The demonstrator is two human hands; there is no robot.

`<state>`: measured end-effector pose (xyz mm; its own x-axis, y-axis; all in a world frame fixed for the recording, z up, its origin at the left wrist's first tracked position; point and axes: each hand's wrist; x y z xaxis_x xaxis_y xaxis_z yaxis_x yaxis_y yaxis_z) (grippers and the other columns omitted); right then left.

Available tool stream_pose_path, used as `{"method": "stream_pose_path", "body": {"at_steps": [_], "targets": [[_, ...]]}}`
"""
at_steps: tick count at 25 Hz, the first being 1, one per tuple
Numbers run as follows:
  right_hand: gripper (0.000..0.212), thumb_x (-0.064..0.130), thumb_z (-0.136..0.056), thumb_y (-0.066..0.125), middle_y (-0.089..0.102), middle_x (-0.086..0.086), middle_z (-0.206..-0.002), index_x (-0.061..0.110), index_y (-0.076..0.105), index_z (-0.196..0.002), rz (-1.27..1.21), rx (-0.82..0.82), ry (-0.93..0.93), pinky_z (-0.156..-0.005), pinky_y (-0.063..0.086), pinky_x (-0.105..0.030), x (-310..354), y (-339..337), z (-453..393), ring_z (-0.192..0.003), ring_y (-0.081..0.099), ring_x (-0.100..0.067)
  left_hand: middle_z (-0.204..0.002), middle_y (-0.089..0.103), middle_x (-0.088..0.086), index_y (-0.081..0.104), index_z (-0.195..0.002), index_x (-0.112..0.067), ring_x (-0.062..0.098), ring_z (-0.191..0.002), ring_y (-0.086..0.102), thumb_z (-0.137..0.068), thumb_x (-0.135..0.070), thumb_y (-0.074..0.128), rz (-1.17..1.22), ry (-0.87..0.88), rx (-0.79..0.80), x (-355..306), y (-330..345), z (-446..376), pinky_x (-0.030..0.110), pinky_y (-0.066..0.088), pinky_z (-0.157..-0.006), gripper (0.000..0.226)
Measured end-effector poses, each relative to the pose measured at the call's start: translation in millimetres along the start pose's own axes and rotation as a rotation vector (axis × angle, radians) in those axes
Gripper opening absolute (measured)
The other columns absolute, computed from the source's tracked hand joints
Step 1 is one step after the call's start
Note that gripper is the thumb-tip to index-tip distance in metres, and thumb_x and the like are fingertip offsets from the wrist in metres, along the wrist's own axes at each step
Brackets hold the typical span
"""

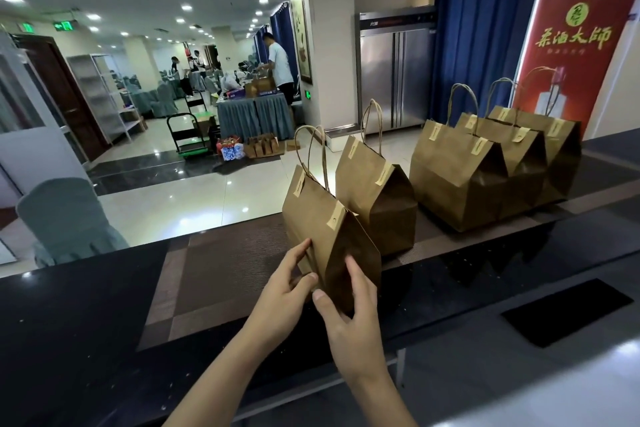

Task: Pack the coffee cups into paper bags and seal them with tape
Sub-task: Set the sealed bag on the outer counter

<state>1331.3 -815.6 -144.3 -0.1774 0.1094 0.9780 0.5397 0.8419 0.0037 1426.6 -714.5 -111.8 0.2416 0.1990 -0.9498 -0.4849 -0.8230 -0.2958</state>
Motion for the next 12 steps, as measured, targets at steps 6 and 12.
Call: {"method": "stream_pose_path", "body": {"at_steps": [6,12], "targets": [[0.069,0.039,-0.096,0.065,0.025,0.021,-0.148,0.043,0.028,-0.154,0.027,0.024,0.035,-0.081,0.039,-0.002,4,11,-26,-0.127,0.037,0.007,-0.145,0.046,-0.018,0.034,-0.149,-0.048,0.0,-0.127,0.052,-0.106,-0.021,0.044,0.003,-0.03,0.007,7,0,-16,0.038,0.046,-0.109,0.052],[0.066,0.043,-0.099,0.058,0.023,0.014,-0.155,0.041,0.027,-0.156,0.025,0.033,0.056,-0.097,0.038,-0.016,1,20,-53,-0.131,0.035,0.001,-0.14,0.048,-0.018,0.033,-0.151,-0.034,-0.009,-0.116,0.057,-0.106,-0.01,0.039,0.062,-0.051,0.021,7,0,-23,0.022,0.054,-0.091,0.052]]}}
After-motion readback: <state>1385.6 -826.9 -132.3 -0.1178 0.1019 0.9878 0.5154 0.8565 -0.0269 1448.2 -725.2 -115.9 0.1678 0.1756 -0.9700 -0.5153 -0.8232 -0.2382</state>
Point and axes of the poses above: each hand's wrist, its own z-axis away from the middle knuckle, its own y-axis out of the palm, x = y × z
